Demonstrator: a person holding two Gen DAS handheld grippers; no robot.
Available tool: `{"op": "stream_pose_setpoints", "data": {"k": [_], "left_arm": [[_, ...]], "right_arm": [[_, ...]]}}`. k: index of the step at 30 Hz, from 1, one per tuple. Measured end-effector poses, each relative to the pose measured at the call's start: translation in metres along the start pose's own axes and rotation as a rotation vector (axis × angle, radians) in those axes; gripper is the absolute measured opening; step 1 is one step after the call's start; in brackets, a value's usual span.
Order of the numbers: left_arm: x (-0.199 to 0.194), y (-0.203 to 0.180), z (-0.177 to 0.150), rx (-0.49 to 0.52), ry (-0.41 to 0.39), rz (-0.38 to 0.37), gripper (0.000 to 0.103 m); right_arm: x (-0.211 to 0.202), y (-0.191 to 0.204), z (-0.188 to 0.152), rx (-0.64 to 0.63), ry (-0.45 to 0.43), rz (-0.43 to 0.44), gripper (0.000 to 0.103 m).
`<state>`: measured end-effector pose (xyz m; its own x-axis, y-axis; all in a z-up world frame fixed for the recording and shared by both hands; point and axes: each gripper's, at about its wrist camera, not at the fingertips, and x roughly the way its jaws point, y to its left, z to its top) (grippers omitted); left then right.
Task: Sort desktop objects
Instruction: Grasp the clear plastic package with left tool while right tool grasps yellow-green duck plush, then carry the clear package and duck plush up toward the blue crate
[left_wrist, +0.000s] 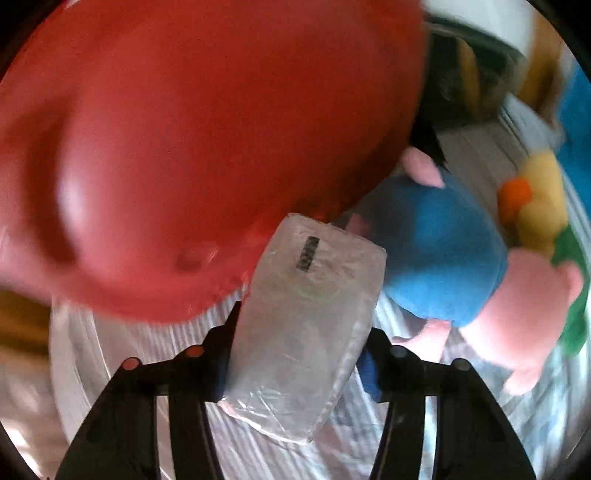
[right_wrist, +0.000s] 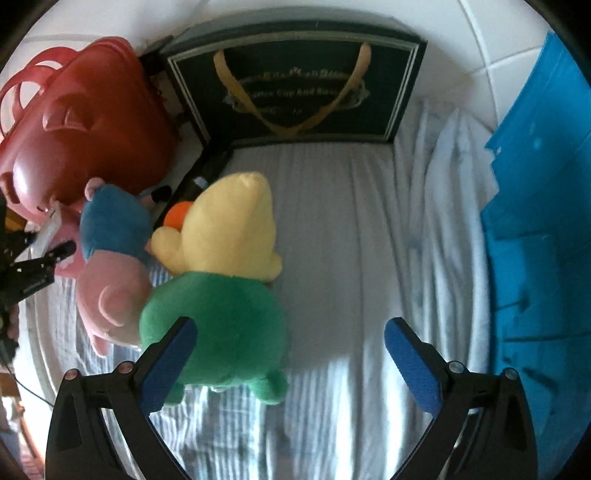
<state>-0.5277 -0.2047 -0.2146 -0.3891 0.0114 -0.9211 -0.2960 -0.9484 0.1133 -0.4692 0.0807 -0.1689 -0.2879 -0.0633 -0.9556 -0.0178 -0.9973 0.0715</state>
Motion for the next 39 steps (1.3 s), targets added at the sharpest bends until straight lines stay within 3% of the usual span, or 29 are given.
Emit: {"op": "stream_pose_setpoints", "data": {"k": [2, 5, 9, 14, 16, 17, 20, 26, 34, 39], "left_arm": [[-0.009, 0.009, -0.012, -0.097, -0.007, 0.008, 0.05], [-0.03, 0.013, -0.034, -0.156, -0.057, 0.064, 0.05], [-0.051, 0.013, -0.055, -0.19, -0.097, 0.099, 0.05], [-0.06, 0.011, -0.052, -0.207, -0.117, 0.088, 0.05], [-0.063, 0.012, -0.045, -0.206, -0.123, 0.089, 0.05], [-0.064, 0.012, -0.044, -0.212, -0.127, 0.081, 0.05], [-0.07, 0.013, -0.047, -0.227, -0.138, 0.074, 0.05], [-0.112, 0.001, -0.058, -0.23, -0.206, 0.076, 0.05], [-0.198, -0.049, -0.074, -0.181, -0.343, 0.056, 0.05], [-0.253, -0.092, -0.085, -0.13, -0.426, 0.025, 0.05]], "right_arm": [[0.004, 0.003, 0.001, 0.007, 0.006, 0.025, 0.103], [0.012, 0.011, 0.01, 0.022, 0.006, 0.056, 0.103], [0.032, 0.026, 0.026, 0.038, 0.035, 0.088, 0.103], [0.065, 0.043, 0.045, 0.006, 0.078, 0.103, 0.102], [0.076, 0.046, 0.047, 0.011, 0.099, 0.109, 0.093], [0.079, 0.047, 0.046, 0.014, 0.104, 0.118, 0.077], [0.072, 0.051, 0.043, 0.004, 0.079, 0.101, 0.069], [0.013, 0.048, 0.025, -0.015, -0.059, 0.112, 0.066], [-0.114, 0.038, -0.015, -0.033, -0.289, 0.106, 0.066], [-0.203, 0.012, -0.056, -0.022, -0.422, 0.11, 0.066]]}}
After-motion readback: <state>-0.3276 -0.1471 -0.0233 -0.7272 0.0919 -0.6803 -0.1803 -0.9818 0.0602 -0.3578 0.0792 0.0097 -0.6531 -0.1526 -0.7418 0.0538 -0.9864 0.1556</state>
